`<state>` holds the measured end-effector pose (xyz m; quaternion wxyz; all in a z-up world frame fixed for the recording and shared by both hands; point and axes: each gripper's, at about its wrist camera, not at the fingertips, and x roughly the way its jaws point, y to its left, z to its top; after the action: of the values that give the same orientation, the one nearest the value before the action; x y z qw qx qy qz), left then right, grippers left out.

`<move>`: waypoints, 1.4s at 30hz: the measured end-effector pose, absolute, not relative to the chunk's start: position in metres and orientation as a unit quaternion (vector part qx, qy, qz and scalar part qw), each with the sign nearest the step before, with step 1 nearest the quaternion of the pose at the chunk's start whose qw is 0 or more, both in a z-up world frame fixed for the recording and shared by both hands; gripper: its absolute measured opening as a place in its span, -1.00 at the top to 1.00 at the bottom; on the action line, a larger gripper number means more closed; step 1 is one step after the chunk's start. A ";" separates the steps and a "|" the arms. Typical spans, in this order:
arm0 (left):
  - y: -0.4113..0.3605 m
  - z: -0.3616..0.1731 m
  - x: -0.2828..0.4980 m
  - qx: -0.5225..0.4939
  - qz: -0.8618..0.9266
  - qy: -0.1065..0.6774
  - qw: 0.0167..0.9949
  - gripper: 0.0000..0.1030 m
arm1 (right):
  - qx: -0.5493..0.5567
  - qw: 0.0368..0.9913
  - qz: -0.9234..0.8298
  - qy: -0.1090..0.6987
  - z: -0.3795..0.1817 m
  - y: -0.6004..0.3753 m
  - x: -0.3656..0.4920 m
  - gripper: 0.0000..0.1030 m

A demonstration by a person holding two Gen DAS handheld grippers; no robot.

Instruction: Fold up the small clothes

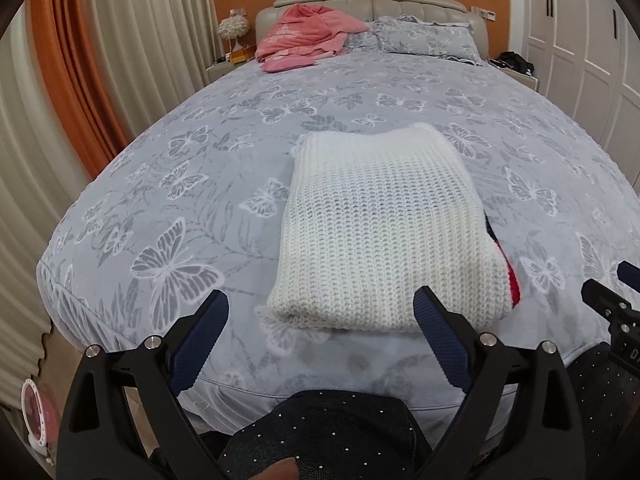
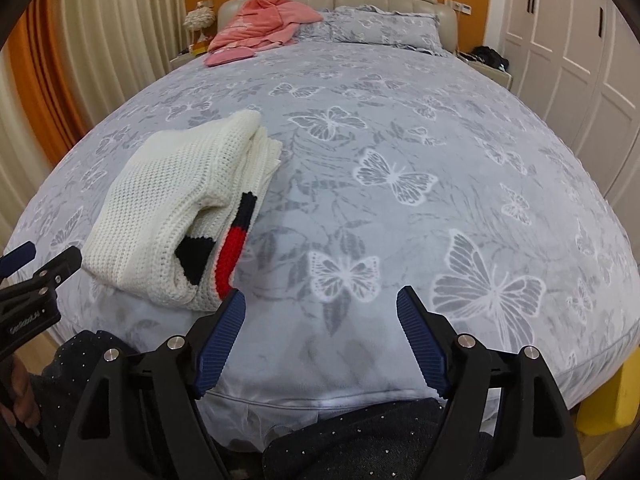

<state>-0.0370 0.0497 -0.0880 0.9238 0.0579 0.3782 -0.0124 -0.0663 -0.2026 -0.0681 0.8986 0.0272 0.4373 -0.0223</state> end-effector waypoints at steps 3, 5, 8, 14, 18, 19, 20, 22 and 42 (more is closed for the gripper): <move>0.046 -0.087 -0.039 0.064 -0.017 0.373 0.925 -0.77 | 0.026 0.898 -0.023 0.439 -0.070 -0.202 -0.066 -0.47; 0.045 -0.087 -0.040 0.066 -0.017 0.372 0.926 -0.77 | 0.022 0.898 -0.022 0.439 -0.070 -0.200 -0.066 -0.47; 0.046 -0.086 -0.041 0.063 -0.016 0.368 0.927 -0.77 | 0.020 0.899 -0.022 0.438 -0.069 -0.199 -0.067 -0.47; 0.049 -0.082 -0.045 0.053 -0.014 0.358 0.932 -0.77 | 0.018 0.901 -0.021 0.433 -0.067 -0.198 -0.069 -0.47; 0.051 -0.081 -0.045 0.049 -0.014 0.357 0.933 -0.76 | 0.014 0.901 -0.021 0.434 -0.067 -0.196 -0.069 -0.47; 0.051 -0.080 -0.046 0.047 -0.015 0.357 0.933 -0.76 | 0.013 0.901 -0.020 0.434 -0.067 -0.196 -0.069 -0.47; 0.051 -0.080 -0.046 0.046 -0.015 0.357 0.933 -0.76 | 0.012 0.900 -0.020 0.434 -0.068 -0.196 -0.069 -0.47; 0.051 -0.080 -0.046 0.046 -0.015 0.358 0.932 -0.76 | 0.013 0.901 -0.020 0.433 -0.067 -0.195 -0.069 -0.47; 0.041 -0.078 -0.053 0.067 -0.018 0.346 0.936 -0.75 | 0.009 0.901 -0.020 0.433 -0.068 -0.194 -0.069 -0.47</move>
<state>-0.0526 0.0408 -0.0775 0.9357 0.0668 0.3460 -0.0185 -0.0685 -0.1941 -0.0681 0.9011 0.0093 0.4330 -0.0202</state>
